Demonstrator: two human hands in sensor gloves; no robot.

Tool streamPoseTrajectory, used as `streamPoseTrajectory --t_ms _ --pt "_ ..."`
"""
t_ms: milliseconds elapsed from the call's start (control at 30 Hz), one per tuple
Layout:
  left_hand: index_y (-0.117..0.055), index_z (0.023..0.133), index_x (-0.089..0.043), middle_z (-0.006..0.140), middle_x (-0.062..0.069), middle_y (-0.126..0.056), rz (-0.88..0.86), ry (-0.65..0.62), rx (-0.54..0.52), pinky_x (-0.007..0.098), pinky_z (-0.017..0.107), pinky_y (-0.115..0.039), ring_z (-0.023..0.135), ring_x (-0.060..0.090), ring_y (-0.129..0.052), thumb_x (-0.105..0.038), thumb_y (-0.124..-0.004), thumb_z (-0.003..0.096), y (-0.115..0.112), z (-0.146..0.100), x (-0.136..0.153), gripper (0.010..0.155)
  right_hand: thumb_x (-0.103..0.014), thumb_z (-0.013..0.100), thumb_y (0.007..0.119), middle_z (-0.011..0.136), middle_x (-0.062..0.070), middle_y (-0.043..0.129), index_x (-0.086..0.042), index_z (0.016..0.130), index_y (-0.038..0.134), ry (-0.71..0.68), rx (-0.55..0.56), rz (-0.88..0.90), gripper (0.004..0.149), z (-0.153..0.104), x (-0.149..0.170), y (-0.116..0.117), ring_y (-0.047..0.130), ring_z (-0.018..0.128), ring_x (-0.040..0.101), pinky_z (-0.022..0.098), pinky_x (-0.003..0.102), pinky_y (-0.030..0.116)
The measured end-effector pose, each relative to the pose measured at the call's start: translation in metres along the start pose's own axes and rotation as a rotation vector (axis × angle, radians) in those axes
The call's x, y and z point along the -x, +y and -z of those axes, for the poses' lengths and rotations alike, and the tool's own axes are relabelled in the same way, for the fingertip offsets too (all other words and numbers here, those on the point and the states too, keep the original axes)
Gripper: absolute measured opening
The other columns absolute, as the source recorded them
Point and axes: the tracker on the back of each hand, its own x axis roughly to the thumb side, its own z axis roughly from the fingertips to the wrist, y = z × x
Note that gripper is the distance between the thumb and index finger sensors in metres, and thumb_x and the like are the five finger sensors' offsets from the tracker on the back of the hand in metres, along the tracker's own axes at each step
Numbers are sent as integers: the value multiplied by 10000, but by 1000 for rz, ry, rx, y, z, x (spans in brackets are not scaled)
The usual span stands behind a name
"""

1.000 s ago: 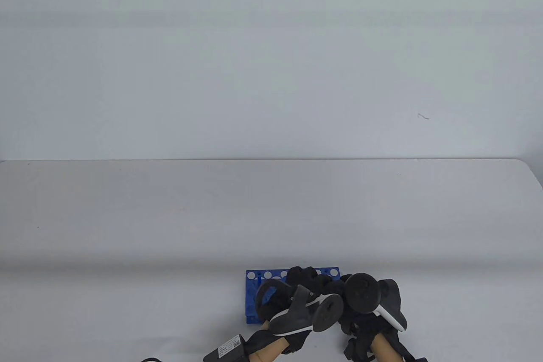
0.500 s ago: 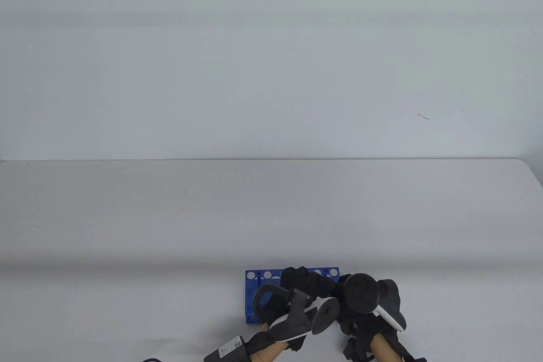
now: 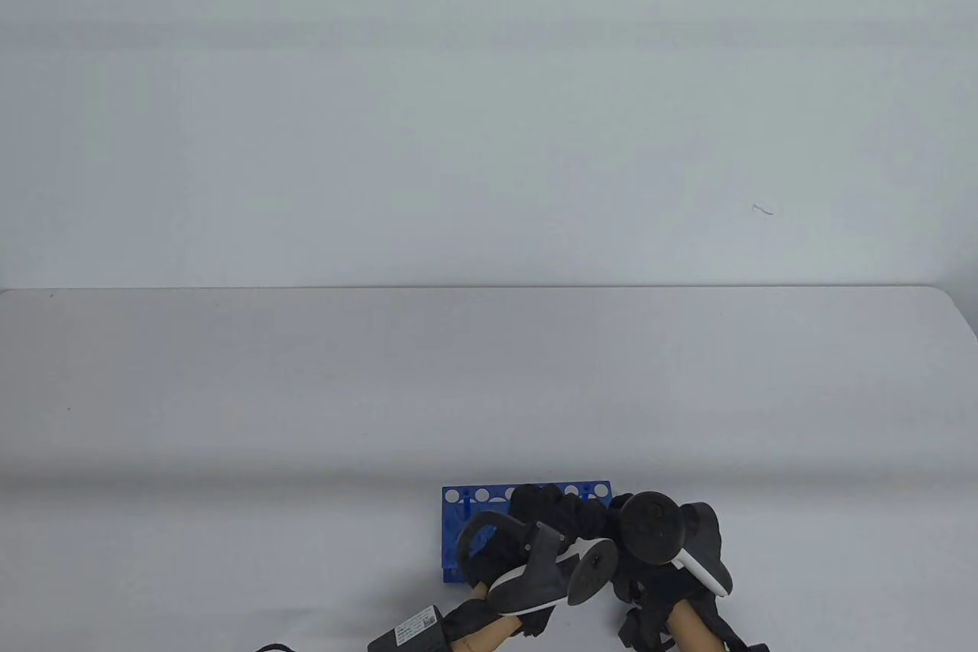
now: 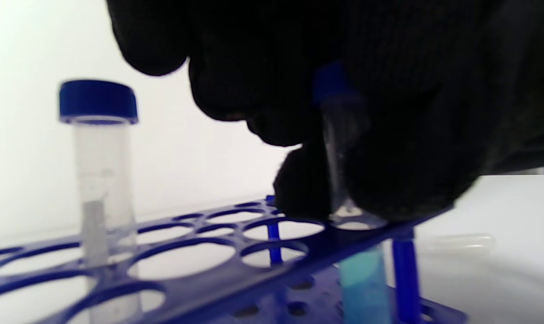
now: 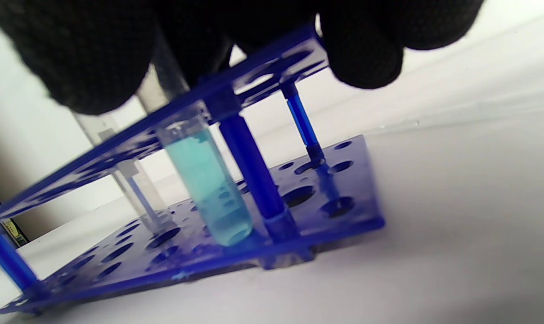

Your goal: Press a plastic transfer pipette bulb to move liquid between test tubes

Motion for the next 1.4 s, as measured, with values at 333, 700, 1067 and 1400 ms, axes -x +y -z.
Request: streamPoseTrajectory --t_ms 333,700,1067,1400 --pt "-624 1043 -412 1044 -137 -830 -61 15 131 419 732 -687 873 117 -815 -602 -730 388 6 2 8 690 -516 246 880 552 -33 808 -371 708 853 -3 -2 -3 485 1 -1 0 801 601 300 525 509 646" --pt "-799 887 -356 813 -109 -971 -15 72 -4 392 664 -752 716 99 -896 -617 -700 393 -1 -3 3 567 -516 246 880 550 -34 808 -372 705 854 -3 -1 4 482 1 0 0 802 598 298 523 506 650" --pt "-748 948 -397 930 -143 -922 -62 24 28 391 699 -725 806 90 -866 -537 -776 408 2 -2 5 558 -515 248 879 555 -31 808 -371 706 854 -2 -3 1 482 2 0 0 802 603 300 525 508 649" --pt "-765 952 -348 887 -103 -957 -59 76 10 395 676 -744 761 105 -896 -662 -700 346 0 -2 9 686 -514 249 879 557 -30 808 -369 708 851 -2 -5 0 482 2 0 0 802 604 300 525 508 649"
